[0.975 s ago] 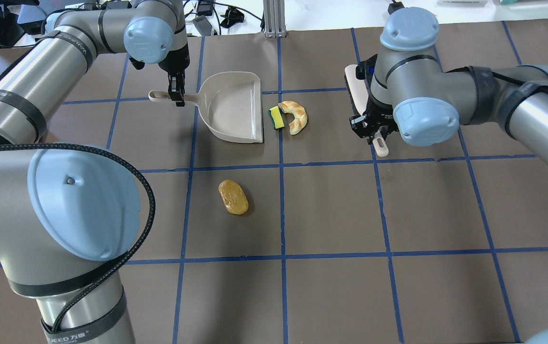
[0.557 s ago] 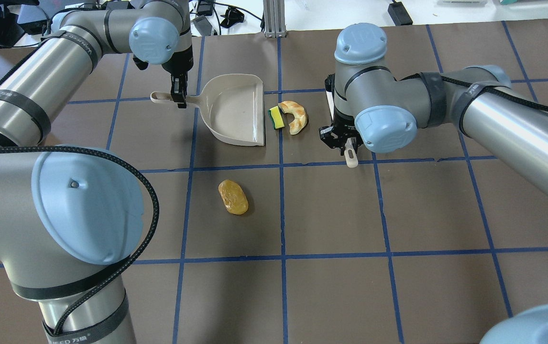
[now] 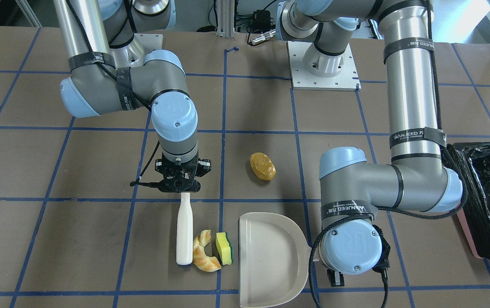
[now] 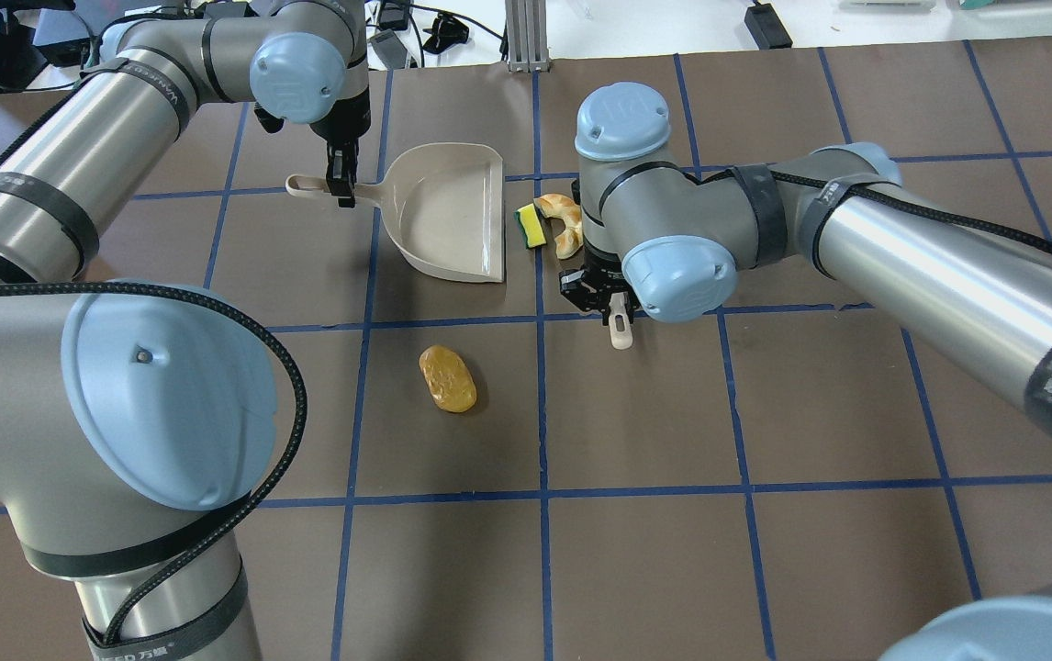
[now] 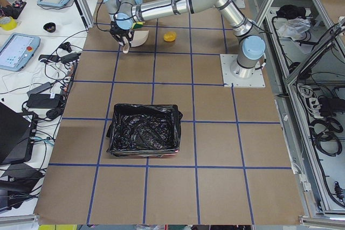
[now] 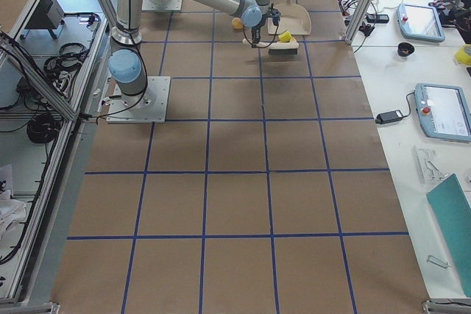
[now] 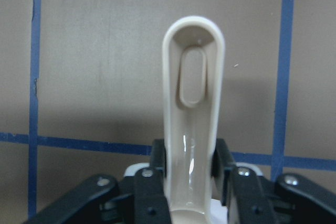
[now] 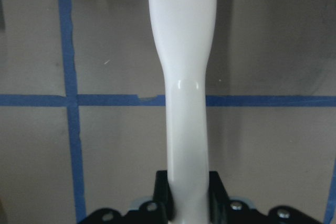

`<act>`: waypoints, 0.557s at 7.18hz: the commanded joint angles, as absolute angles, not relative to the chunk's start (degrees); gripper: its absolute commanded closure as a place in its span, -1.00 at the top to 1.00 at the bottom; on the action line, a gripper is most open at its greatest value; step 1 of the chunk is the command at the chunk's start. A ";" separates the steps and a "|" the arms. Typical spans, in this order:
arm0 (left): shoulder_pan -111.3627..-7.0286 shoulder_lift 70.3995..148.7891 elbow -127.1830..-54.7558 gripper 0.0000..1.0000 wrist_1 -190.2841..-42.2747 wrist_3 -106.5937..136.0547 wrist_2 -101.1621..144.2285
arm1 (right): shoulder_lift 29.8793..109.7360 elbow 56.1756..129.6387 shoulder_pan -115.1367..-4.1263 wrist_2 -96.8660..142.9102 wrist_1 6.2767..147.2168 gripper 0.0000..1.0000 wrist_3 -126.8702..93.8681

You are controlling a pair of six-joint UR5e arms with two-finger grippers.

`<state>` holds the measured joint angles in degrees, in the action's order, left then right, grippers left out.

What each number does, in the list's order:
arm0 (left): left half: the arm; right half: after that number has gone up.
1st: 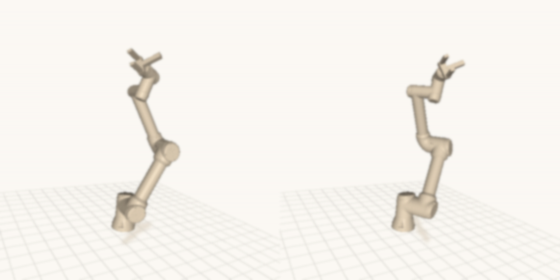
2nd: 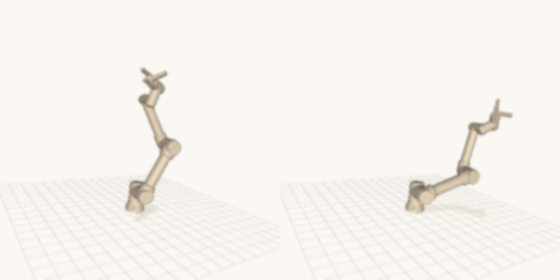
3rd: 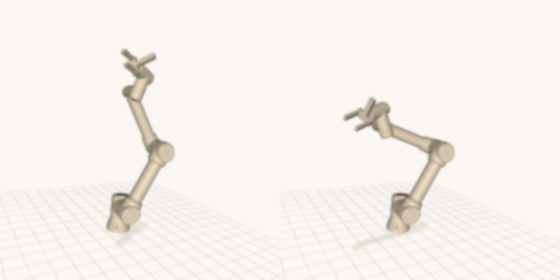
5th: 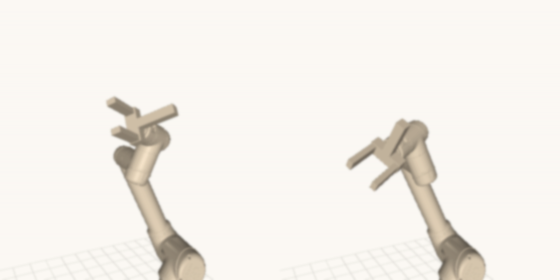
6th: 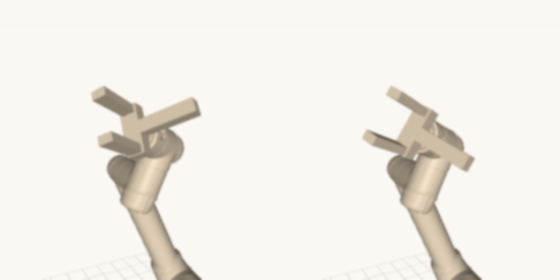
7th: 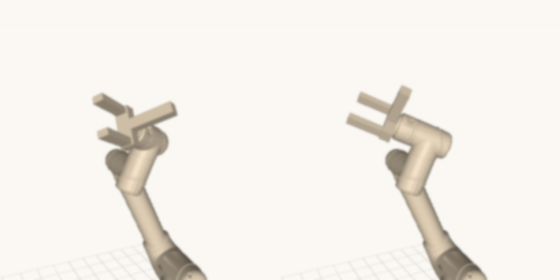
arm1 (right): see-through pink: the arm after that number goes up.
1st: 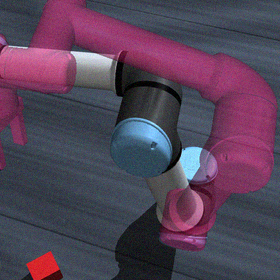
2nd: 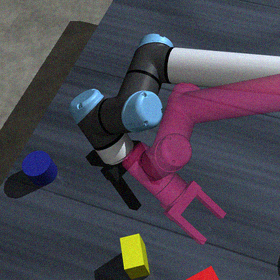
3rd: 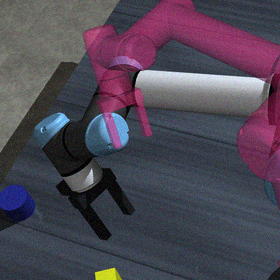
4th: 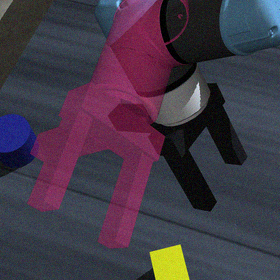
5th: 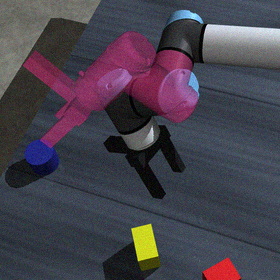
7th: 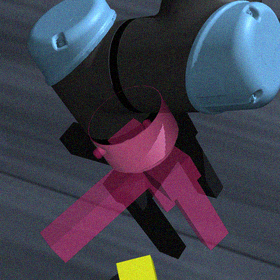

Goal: Sweep and dump trash into bin
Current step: 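Sweep the bread and sponge into the dustpan with the right gripper's brush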

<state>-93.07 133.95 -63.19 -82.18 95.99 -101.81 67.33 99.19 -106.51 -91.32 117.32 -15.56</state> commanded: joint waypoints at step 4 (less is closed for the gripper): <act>-94.30 133.95 -63.02 -1.00 -82.09 98.00 -101.87 | 62.07 92.84 -111.95 -85.79 117.51 -0.68 -24.31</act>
